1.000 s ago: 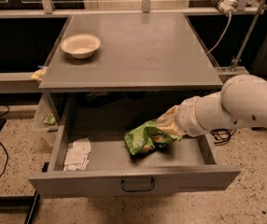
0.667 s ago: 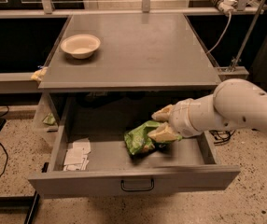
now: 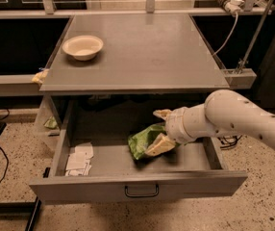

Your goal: Pick green rice chip bag from top drawer and place on counter

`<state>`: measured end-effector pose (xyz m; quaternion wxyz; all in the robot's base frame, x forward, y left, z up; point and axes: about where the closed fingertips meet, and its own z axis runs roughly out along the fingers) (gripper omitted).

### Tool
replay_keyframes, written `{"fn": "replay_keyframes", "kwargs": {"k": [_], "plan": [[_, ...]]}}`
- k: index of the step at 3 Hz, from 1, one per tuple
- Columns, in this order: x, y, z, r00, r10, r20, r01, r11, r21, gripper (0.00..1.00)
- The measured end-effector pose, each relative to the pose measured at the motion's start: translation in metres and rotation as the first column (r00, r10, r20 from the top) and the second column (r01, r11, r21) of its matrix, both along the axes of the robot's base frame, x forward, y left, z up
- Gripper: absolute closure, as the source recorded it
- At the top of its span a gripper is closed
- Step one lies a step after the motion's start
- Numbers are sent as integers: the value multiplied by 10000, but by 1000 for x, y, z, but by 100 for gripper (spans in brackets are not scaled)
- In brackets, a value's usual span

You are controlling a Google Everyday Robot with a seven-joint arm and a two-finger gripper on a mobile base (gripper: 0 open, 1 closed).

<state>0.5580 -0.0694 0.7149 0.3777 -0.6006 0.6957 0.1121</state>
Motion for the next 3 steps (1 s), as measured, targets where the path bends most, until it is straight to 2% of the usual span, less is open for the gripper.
{"fn": "replay_keyframes", "kwargs": {"k": [1, 2, 3], "plan": [[11, 0, -21, 9999, 150, -8, -150, 9997, -203, 26], [24, 0, -44, 9982, 595, 39, -591, 9960, -672, 20], [36, 4, -61, 9891, 1469, 73, -1442, 9784, -1483, 23]]}}
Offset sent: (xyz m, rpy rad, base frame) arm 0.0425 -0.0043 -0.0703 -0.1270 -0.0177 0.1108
